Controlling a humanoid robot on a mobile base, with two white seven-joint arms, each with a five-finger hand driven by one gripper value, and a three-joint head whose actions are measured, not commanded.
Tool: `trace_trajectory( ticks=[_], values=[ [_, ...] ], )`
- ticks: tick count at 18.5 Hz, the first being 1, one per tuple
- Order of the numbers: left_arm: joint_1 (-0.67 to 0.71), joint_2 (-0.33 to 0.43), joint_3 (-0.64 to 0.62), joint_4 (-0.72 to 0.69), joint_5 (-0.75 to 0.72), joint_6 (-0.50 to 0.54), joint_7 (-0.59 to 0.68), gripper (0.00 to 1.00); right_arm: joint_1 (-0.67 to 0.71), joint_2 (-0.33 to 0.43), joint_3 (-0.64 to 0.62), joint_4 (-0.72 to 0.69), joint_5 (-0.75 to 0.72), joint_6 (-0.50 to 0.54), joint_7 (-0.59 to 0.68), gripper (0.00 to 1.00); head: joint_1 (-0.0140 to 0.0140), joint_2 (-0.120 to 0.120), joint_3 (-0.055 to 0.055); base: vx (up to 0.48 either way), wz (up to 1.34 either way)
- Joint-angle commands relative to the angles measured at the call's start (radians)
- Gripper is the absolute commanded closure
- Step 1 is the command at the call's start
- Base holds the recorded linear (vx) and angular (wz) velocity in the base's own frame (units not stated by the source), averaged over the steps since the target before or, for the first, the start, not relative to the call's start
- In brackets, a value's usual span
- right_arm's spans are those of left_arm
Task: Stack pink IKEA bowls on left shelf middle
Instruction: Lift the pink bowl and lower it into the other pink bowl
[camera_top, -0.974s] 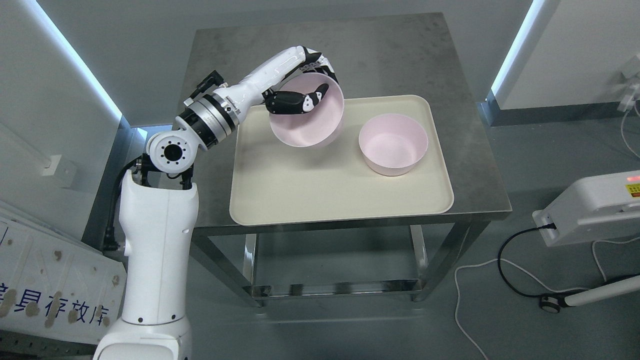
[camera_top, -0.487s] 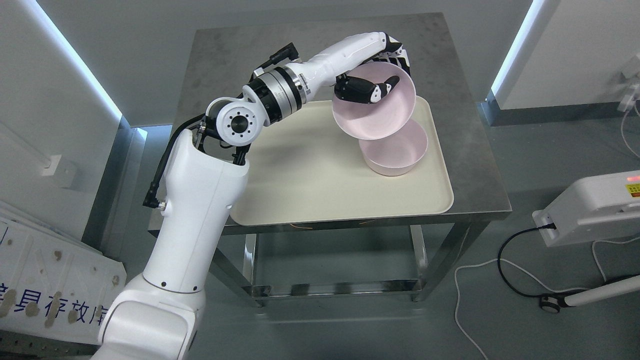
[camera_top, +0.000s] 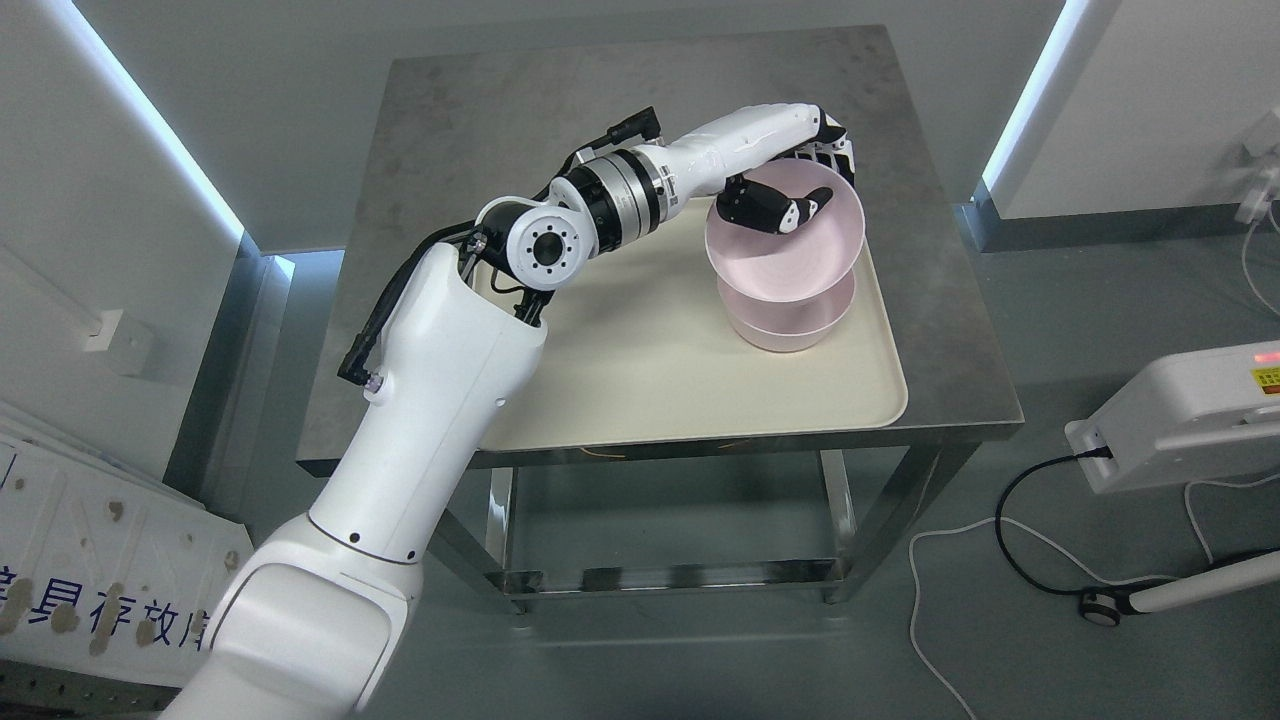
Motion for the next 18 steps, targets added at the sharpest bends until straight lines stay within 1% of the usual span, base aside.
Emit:
trace_trajectory(
  ticks=[1, 7, 10, 11, 12, 13, 14, 17, 18],
  values=[
    [-0.013, 0.009, -0.064, 0.146, -0.002, -0.002, 0.003, 0.98, 0.000, -0.017, -0.005, -0.017, -0.002, 0.000, 0.000, 0.00, 0.0000, 0.000, 0.000, 0.000, 0.00],
    [-0.012, 0.009, 0.011, 0.151, -0.002, -0.002, -0.003, 0.97, 0.000, -0.017, -0.005, -0.017, -0.002, 0.000, 0.000, 0.00, 0.0000, 0.000, 0.000, 0.000, 0.00],
    [-0.010, 0.009, 0.014, 0.149, -0.002, -0.002, -0.003, 0.96, 0.000, -0.017, -0.005, -0.017, -0.002, 0.000, 0.000, 0.00, 0.0000, 0.000, 0.000, 0.000, 0.00],
    [-0.007, 0.009, 0.014, 0.149, -0.002, -0.002, -0.005, 0.94, 0.000, -0.017, -0.005, -0.017, -0.002, 0.000, 0.000, 0.00, 0.0000, 0.000, 0.000, 0.000, 0.00],
    [-0.004, 0.009, 0.014, 0.148, 0.000, -0.003, -0.005, 0.83, 0.000, -0.017, -0.005, -0.017, -0.002, 0.000, 0.000, 0.00, 0.0000, 0.000, 0.000, 0.000, 0.00],
    [0.002, 0.009, 0.016, 0.138, 0.003, -0.002, -0.005, 0.68, 0.000, -0.017, -0.005, -0.017, -0.002, 0.000, 0.000, 0.00, 0.0000, 0.000, 0.000, 0.000, 0.00],
    [0.008, 0.009, 0.021, 0.125, 0.007, -0.002, -0.006, 0.62, 0.002, -0.017, -0.005, -0.017, -0.002, 0.000, 0.000, 0.00, 0.0000, 0.000, 0.000, 0.000, 0.00],
    [0.030, 0.009, 0.085, 0.022, 0.029, -0.003, -0.014, 0.58, 0.000, -0.017, -0.005, -0.017, -0.002, 0.000, 0.000, 0.00, 0.0000, 0.000, 0.000, 0.000, 0.00],
    [0.037, 0.009, 0.099, -0.007, 0.073, -0.003, -0.014, 0.57, 0.000, -0.017, -0.005, -0.017, -0.002, 0.000, 0.000, 0.00, 0.0000, 0.000, 0.000, 0.000, 0.00]
  ],
)
